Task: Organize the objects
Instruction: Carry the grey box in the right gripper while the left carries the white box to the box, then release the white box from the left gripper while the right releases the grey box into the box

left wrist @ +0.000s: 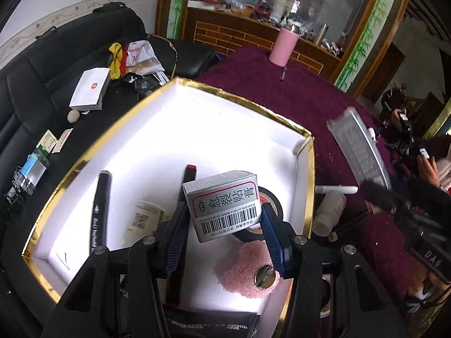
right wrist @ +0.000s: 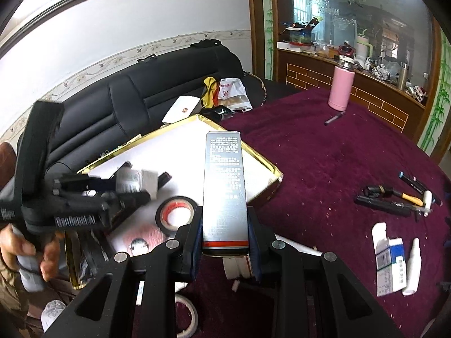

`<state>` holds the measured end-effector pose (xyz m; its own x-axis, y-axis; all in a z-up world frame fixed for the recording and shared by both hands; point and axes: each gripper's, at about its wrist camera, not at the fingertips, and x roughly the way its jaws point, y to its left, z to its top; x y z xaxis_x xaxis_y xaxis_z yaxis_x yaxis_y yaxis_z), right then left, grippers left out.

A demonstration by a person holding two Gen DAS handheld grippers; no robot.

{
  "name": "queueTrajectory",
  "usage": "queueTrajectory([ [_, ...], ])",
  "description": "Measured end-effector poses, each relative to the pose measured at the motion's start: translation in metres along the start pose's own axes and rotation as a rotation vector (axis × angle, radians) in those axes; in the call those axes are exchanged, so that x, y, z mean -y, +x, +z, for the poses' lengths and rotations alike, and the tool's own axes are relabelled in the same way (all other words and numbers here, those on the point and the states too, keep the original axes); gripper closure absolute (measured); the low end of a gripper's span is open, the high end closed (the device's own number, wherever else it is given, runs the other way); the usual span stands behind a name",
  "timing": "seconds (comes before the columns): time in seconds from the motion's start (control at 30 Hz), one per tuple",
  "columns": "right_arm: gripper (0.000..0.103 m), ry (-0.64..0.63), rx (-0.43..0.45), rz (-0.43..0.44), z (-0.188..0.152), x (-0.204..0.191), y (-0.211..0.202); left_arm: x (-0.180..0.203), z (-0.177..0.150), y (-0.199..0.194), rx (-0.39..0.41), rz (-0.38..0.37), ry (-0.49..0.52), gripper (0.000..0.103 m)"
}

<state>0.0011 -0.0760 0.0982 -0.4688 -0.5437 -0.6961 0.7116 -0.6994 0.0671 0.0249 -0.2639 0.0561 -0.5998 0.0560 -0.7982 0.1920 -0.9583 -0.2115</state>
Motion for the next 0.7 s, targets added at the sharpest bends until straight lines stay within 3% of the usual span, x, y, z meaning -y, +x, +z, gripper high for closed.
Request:
queueTrajectory([
  [0.4, 0.073, 0.007, -0.063, 0.034, 0.025, 0.002, 0.054, 0.006, -0.007, 0.024, -0.065, 0.013, 0.035, 0.053],
  [0.7, 0.073, 0.001, -0.127, 0.057, 0.031, -0.005, 0.097, -0.009, -0.006, 0.031, -0.110, 0.035, -0.018, 0.054],
])
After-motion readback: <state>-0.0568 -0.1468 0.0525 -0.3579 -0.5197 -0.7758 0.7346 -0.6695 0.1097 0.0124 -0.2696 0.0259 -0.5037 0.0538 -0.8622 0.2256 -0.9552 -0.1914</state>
